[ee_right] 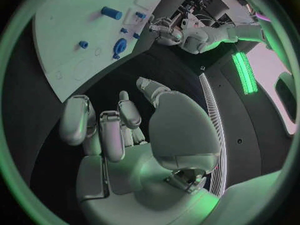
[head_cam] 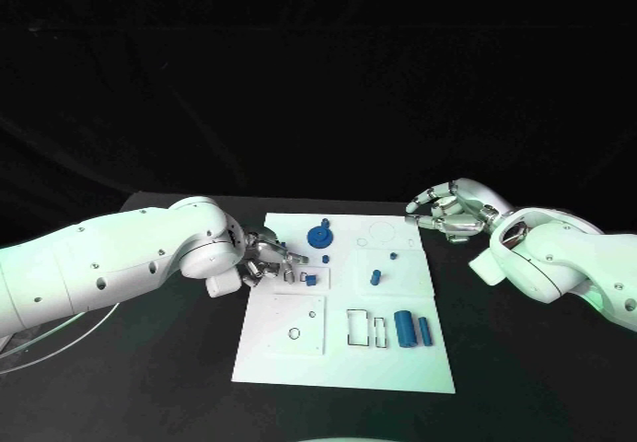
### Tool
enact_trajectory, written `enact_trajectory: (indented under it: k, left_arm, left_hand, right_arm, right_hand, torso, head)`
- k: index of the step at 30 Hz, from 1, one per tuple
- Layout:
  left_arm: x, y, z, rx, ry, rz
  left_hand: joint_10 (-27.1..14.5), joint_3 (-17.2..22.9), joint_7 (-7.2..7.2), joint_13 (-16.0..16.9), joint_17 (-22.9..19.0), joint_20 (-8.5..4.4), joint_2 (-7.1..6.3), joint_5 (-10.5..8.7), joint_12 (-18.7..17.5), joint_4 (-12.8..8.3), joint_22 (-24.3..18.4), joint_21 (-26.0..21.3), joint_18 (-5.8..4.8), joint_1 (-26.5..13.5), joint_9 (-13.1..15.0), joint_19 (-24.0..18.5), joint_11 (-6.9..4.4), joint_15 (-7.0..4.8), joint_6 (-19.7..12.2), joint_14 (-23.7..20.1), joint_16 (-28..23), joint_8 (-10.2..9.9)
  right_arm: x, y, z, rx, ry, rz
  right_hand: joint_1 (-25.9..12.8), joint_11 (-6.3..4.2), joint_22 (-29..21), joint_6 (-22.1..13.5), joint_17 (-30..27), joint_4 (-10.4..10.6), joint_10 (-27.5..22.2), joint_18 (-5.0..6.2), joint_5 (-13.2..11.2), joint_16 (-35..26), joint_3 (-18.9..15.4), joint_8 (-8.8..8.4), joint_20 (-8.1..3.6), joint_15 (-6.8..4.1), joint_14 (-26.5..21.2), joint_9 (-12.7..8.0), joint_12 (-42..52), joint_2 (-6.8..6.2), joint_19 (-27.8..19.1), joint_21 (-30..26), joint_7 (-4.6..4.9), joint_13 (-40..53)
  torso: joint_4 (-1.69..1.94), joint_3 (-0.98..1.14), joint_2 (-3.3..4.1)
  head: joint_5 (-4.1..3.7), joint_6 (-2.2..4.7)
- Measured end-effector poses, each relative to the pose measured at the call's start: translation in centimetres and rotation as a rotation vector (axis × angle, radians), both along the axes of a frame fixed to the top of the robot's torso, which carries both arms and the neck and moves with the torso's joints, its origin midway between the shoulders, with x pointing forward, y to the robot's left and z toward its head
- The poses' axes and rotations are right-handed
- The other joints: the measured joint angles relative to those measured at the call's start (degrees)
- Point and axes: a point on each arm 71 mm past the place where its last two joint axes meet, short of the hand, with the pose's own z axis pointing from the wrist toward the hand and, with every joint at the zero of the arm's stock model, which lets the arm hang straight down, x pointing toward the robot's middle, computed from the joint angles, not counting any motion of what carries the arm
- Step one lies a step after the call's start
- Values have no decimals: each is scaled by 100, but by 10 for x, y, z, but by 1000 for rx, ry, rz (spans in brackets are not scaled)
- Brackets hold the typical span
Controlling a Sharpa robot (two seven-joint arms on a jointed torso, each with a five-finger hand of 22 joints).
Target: Assemble the parts on the task board
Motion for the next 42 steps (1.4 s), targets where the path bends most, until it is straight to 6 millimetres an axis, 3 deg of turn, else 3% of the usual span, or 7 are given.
enact_trajectory:
  k: [9, 17, 21, 27, 34, 39, 42]
  left_arm:
    - [-13, 5, -7, -131, 60, 68]
    - [-27, 11, -4, -239, -32, 61]
    - [-34, 15, -2, -276, -119, 28]
    - [-42, 15, -1, -272, -275, -72]
    - [-46, 12, -6, -195, -465, -176]
    - [-40, 5, -7, -100, -589, -239]
    - [-37, 1, -7, -35, -657, -277]
  left_hand:
    - [-371, -297, 281, -786, 0, 188, 146, 0, -755, -58, -275, -157, 0, 527, -876, -112, 246, 225, -627, -19, -103, -1063]
    - [-726, 1803, 361, -1174, 0, 162, -253, 0, -1118, -1067, -585, -341, 1, 2365, -1435, -292, 292, 225, -705, -19, -243, -1301]
    - [-933, 2681, 376, -1550, 0, 179, -469, -3, -1422, -1364, -886, -497, 0, 2278, -1636, -493, 271, 225, -585, -19, -401, -1338]
    - [-1140, 2864, 294, -1851, 0, 98, -504, -4, -1685, -1429, -1143, -648, 90, 2106, -1748, -659, 173, 180, -542, 1, -533, -1417]
    - [-1212, 1490, 322, -1960, -244, 232, -1089, -2, -1696, -1113, -1655, -1066, 180, 1846, -1434, -911, 296, 267, 165, -38, -821, -642]
    - [-1144, 432, 56, -1927, -33, 55, -1229, -2, -1346, -603, -1466, -1018, 179, 2122, -573, -642, 55, 91, 16, -4, -674, 722]
    - [-781, -68, -132, -1227, 5, -52, -1240, 13, -569, -160, -879, -646, 170, 2405, 25, -309, -99, -44, -122, 2, -383, 1616]
  right_arm:
    - [-1, 1, -1, -8, -3, 6]
    - [-2, -2, -3, -13, -2, 2]
    - [-3, -4, -4, -15, 1, 0]
    - [-4, -6, -8, -17, 7, -4]
    - [-4, -6, -11, -19, 13, -5]
    - [-5, -6, -12, -19, 15, -5]
    - [-5, -6, -12, -19, 15, -5]
  right_hand:
    - [0, 0, 0, 0, 0, 0, 0, 0, 0, 0, 0, 0, 0, 0, 0, 0, 0, 0, 0, 0, 0, 0]
    - [23, 0, 5, -22, -1, 0, 0, 0, 23, 0, 0, 0, 0, 0, 0, 0, 0, 23, 0, 0, -20, 7]
    - [23, 0, 5, -22, -1, 0, 0, 0, 23, 0, 0, 4, 0, 0, 0, -1, 0, 23, 0, 0, -20, 6]
    - [23, 0, 10, -22, -1, 0, 0, 0, 23, 0, 0, 23, 0, 0, 0, -1, 0, 23, 0, 0, -20, 6]
    - [23, 0, 9, -22, -1, 0, 0, 0, 23, 0, 0, 23, 0, 0, 0, -1, 0, 23, 0, 0, -20, 6]
    - [23, 0, 9, -21, -2, -1, 0, 0, 22, 0, 0, 23, 0, 0, 0, -1, 0, 23, 0, 0, -20, 6]
    - [23, 0, 9, -21, -2, 0, 0, 0, 22, 0, 0, 22, 0, 0, 0, -1, 0, 23, 0, 0, -20, 6]
  torso:
    - [-5, -5, 0]
    - [-5, -8, 6]
    - [2, -10, 6]
    - [10, -8, 6]
    - [5, -10, 6]
    - [-3, -11, 6]
    - [-12, -10, 7]
  head:
    - [3, 14]
    - [-31, 12]
    - [-42, -3]
    - [-37, -16]
    - [-19, -18]
    - [-7, -18]
    - [-5, -20]
